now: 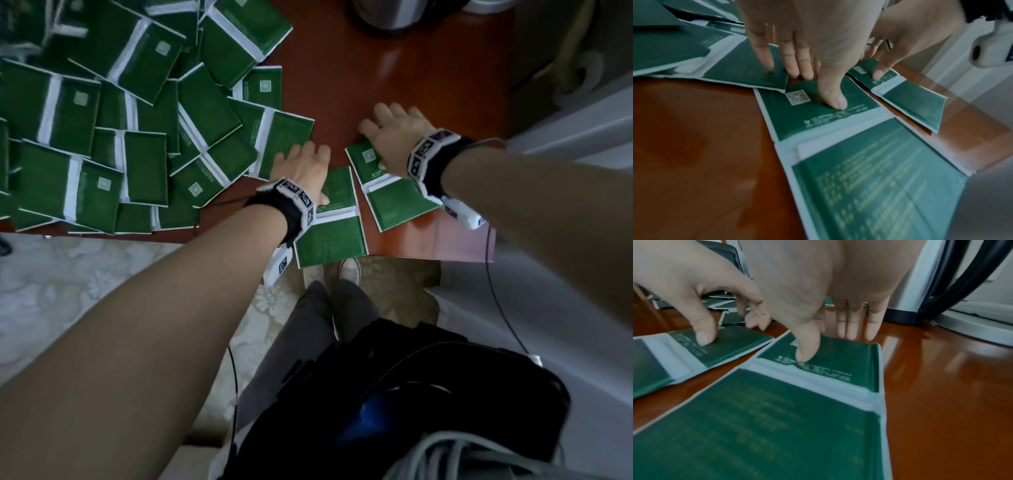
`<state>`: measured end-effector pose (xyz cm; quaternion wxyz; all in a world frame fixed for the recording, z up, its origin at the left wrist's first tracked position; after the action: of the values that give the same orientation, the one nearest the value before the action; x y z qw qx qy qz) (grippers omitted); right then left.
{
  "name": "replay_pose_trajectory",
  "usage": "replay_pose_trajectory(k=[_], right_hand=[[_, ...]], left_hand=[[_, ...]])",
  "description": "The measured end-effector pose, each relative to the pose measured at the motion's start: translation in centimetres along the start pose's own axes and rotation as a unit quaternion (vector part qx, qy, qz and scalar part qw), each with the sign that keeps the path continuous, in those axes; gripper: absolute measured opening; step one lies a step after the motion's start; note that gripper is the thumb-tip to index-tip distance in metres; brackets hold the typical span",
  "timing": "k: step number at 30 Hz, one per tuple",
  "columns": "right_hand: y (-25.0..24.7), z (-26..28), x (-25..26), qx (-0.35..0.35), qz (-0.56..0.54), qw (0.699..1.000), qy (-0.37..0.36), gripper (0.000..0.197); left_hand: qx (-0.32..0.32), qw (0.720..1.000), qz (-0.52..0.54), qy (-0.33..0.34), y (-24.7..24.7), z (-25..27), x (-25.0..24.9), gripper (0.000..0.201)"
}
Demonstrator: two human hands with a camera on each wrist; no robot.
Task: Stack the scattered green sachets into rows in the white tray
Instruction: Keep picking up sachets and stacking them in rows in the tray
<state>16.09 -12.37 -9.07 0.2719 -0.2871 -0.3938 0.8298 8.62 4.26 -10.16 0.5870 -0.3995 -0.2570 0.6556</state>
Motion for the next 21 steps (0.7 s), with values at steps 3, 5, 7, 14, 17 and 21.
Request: replay_pose_trajectory(k=[3,5,7,14,17,21], right_hand=[[-0.2,-1.2,-0.6,0.025,0.005,1.0,-0.008,0.074],[-0.3,-1.8,-0.8,0.036,0.009,0.999,-0.007,0.072],[-0.3,-2.1,-0.8,0.035,0.019,0.999,-0.009,0.063],[-0.2,-2.8,-1.1,0.063,0.016,0.998,-0.027,0.047],[-0.5,-2.5,-1.1,0.067,0.0,0.997,-0.023,0.044],[-1.0,-0.8,-1.5,0.063,-0.044,0.997,0.009,0.038]], left_hand=[[0.045,0.999,0.001,-0.013,-0.4,-1.4,0.0,0.076],[0.066,0.998,-0.002,-0.018,-0.5,-2.0,0.2,0.073],[0.076,0.997,-0.012,-0.023,-0.5,-2.5,0.3,0.073],[0.071,0.995,-0.043,-0.061,-0.2,-2.6,-0.2,0.068],[0.075,0.993,-0.056,-0.069,-0.5,-2.5,-0.8,0.06],[0.069,0.995,-0.055,-0.054,-2.1,-2.4,-2.1,0.033]])
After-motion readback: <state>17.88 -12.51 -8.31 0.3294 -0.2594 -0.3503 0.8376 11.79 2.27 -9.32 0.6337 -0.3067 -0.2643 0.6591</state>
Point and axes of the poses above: each hand's wrist, its own z-axis away from the middle knuckle, its own y-axis out of the palm, x = y × z, the point moved 1 cm from there along -z, towards the middle knuckle, and after that the axes turned 11 degrees about z, right-handed, at the moved point
